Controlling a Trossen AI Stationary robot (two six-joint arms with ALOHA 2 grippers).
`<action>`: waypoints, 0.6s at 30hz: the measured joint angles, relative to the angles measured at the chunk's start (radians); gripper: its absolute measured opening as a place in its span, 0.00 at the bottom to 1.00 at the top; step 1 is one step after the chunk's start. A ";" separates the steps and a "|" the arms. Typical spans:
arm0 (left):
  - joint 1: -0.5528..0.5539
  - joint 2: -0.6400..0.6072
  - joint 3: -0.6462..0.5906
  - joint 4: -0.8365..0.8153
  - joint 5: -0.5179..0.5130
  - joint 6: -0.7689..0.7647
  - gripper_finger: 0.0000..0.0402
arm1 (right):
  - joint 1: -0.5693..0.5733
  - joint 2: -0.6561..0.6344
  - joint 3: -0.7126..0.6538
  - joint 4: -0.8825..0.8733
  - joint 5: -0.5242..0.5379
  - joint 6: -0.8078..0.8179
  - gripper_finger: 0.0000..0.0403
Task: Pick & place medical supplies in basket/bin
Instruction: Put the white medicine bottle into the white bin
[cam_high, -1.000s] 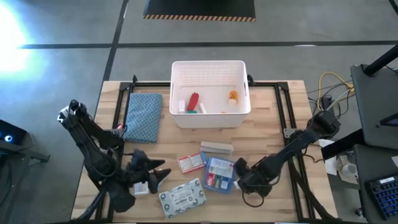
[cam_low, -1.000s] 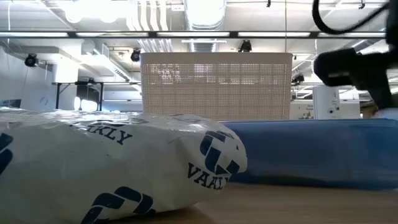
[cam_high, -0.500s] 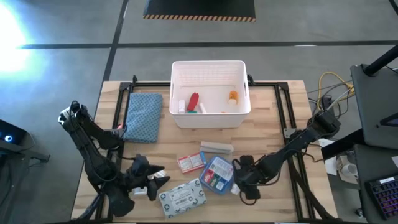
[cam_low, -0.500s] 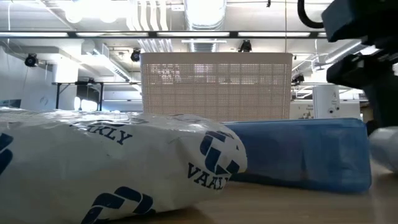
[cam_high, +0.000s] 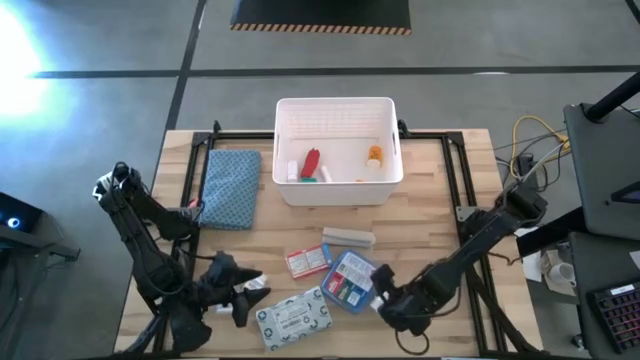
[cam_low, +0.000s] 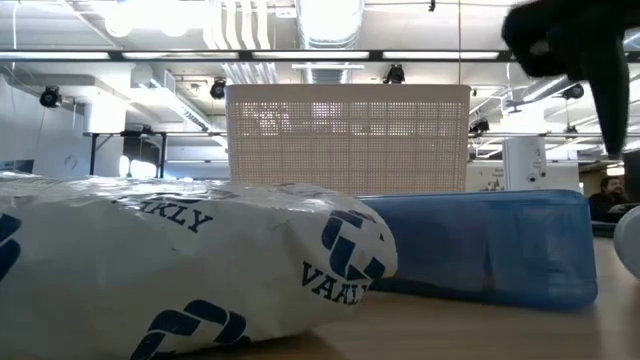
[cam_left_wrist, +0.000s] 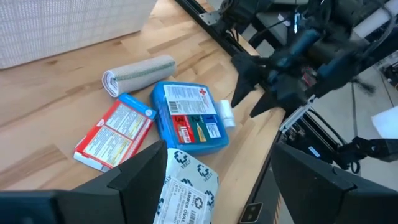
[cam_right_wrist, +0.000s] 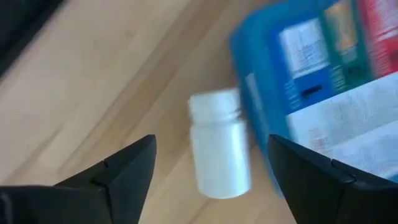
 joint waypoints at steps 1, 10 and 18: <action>0.000 0.000 0.000 0.000 -0.001 0.000 0.66 | -0.002 0.011 -0.003 -0.002 -0.008 0.001 0.74; 0.000 0.000 0.000 0.013 -0.002 -0.005 0.66 | -0.017 0.114 -0.006 0.000 -0.030 0.062 0.72; 0.000 0.000 0.000 0.013 -0.001 -0.024 0.66 | -0.051 0.127 -0.009 0.012 -0.043 0.168 0.60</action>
